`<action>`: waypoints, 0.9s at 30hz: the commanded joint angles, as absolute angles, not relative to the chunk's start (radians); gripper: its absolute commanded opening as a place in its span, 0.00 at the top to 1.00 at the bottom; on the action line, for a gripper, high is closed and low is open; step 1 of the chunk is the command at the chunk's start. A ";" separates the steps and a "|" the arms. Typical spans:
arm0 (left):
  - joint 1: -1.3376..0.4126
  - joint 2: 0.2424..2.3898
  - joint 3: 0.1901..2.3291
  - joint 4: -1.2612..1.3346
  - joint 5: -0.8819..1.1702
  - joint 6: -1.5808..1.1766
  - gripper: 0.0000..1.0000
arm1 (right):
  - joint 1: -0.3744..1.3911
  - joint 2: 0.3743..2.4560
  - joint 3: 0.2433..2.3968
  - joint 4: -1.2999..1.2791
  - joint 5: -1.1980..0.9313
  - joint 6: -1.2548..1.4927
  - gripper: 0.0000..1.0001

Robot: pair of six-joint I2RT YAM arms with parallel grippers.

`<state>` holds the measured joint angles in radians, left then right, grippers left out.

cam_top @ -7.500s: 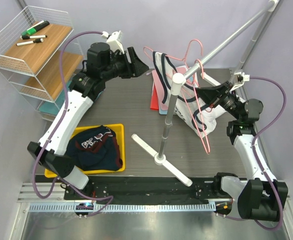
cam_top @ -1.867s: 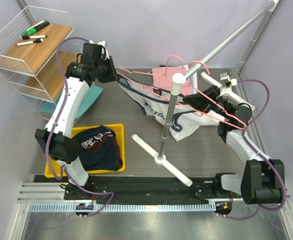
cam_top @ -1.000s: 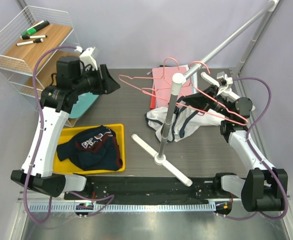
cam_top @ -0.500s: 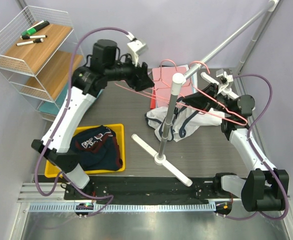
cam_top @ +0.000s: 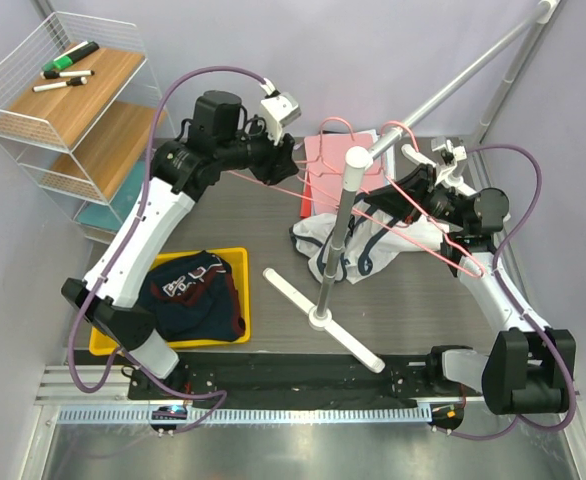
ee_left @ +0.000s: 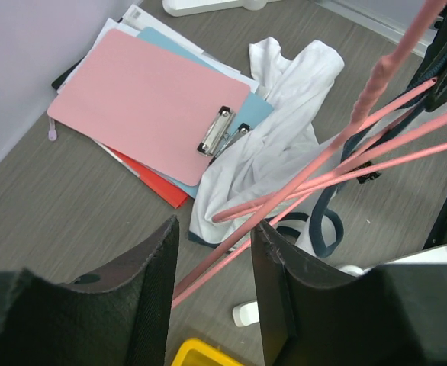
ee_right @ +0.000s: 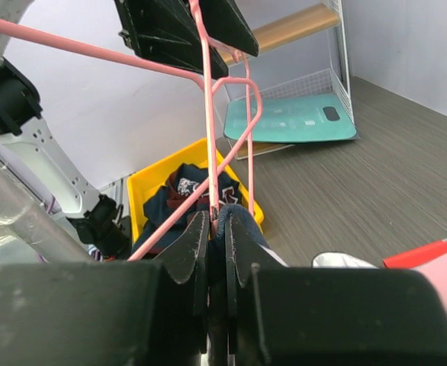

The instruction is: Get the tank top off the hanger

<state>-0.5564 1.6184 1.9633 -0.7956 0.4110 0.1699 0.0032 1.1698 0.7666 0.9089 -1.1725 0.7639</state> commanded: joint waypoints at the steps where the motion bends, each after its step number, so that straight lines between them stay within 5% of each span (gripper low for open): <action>1: -0.563 1.595 2.005 -0.762 0.397 0.202 0.57 | 0.000 1.186 0.779 1.107 -1.167 0.873 0.99; 8: -0.589 1.624 2.000 -0.762 0.322 0.206 0.61 | 0.000 1.204 0.758 1.268 -1.143 1.011 0.99; 11: -0.594 1.617 1.996 -0.736 0.293 0.189 0.74 | 0.000 1.210 0.752 1.304 -1.149 1.048 0.99; 14: -0.594 1.588 1.970 -0.698 0.291 0.169 1.00 | 0.000 1.198 0.744 1.318 -1.141 1.061 0.99; 18: -0.595 1.548 1.930 -0.661 0.304 0.140 1.00 | 0.000 1.161 0.732 1.270 -1.135 1.019 0.99; 27: -0.595 1.520 1.908 -0.624 0.239 0.107 1.00 | 0.000 1.014 0.801 0.547 -1.042 0.505 0.96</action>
<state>-0.6151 1.5612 1.9053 -0.8131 0.3542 0.2234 -0.0143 1.0897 0.7330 0.8581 -1.0805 0.7719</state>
